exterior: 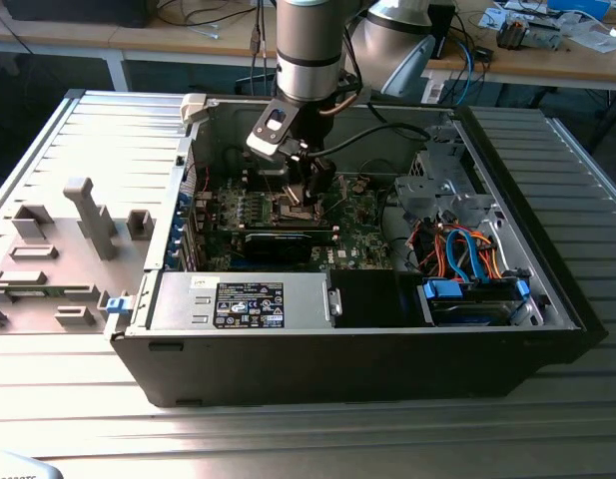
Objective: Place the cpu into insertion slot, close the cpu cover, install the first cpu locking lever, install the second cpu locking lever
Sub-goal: 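Place the cpu into insertion slot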
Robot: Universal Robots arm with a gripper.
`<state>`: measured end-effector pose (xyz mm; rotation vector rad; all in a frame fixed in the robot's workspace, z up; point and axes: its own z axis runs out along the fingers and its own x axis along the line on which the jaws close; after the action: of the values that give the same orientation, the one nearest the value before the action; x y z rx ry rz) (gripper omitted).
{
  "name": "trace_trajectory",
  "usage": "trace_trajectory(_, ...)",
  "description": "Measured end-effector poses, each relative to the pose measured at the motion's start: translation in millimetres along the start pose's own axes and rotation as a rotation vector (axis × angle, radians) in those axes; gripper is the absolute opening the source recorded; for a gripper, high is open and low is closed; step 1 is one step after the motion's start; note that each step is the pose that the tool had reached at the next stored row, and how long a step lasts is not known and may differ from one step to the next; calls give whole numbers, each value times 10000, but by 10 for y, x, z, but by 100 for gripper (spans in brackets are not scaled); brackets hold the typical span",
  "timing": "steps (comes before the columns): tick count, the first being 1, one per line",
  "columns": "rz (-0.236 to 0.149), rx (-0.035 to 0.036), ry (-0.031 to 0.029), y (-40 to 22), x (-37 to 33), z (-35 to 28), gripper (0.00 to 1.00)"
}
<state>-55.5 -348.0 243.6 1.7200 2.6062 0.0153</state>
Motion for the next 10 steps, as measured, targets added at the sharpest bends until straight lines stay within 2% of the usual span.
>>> trace_trajectory(10, 359, 4, -7, 0, 0, 7, 54)
